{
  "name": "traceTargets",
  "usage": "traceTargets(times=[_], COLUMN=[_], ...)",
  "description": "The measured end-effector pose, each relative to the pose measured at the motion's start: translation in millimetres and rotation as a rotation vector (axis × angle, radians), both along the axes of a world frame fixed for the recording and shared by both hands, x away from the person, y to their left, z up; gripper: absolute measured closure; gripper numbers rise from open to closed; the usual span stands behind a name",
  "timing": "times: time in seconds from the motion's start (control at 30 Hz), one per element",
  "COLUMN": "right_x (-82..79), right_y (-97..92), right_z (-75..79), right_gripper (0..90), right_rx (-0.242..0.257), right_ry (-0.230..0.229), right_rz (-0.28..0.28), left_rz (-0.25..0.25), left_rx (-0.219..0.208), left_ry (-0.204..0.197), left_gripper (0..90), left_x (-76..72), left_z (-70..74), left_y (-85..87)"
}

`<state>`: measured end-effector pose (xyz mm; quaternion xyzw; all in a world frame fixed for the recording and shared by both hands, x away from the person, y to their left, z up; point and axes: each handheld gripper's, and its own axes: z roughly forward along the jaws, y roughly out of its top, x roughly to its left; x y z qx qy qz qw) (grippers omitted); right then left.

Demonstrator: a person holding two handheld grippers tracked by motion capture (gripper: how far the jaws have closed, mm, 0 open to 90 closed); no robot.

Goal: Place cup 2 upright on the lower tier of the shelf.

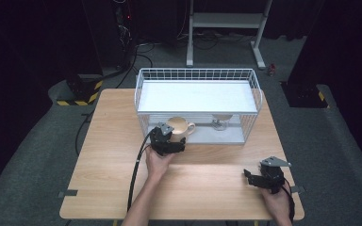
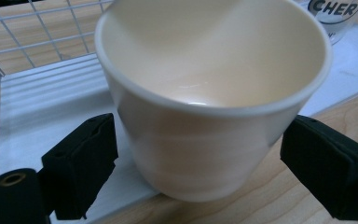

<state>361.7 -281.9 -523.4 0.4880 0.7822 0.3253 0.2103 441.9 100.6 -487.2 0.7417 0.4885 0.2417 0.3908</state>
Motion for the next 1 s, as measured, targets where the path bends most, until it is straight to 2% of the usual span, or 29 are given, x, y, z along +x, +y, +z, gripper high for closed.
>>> traceTargets(times=[0.13,0.23,0.37,0.43,0.57,0.63,0.73,0.87,1.0], right_x=[0.5,1.0,0.8,0.9,1.0,0.7,0.8,1.0,0.7], right_y=[0.0,0.2,0.2,0.2,0.1,0.2,0.2,0.1,0.6], right_z=[-0.1,-0.1,-0.1,-0.1,-0.1,-0.1,-0.2,-0.2,-0.1], right_gripper=[20.8,20.8,20.8,20.8,20.8,20.8,20.7,20.8,20.8], right_rx=[0.0,-0.001,0.0,-0.001,-0.003,-0.001,-0.001,-0.003,0.001], right_ry=[-0.001,0.0,0.001,0.0,-0.002,-0.003,-0.004,-0.005,0.0], right_rz=[0.002,0.004,0.003,0.004,0.007,0.007,0.007,0.006,-0.001], left_rz=[0.001,-0.002,0.006,0.019,0.038,0.05,0.054,0.062,0.068], left_rx=[0.027,0.013,0.031,0.018,0.018,0.013,0.028,0.013,0.018], left_ry=[-0.008,0.01,0.024,0.029,0.017,0.014,0.019,0.016,0.023], left_gripper=[15.3,15.7,17.0,18.0,27.4,28.6,31.1,34.7,42.6], left_x=[-3.3,-2.7,-0.8,0.4,2.5,5.8,10.9,14.0,16.9], left_z=[-1.1,-1.9,-2.8,-3.8,-5.4,-6.0,-5.0,-5.4,-7.9], left_y=[-1.7,-0.7,-1.1,-1.9,-2.7,-4.0,-5.5,-7.0,-5.4])
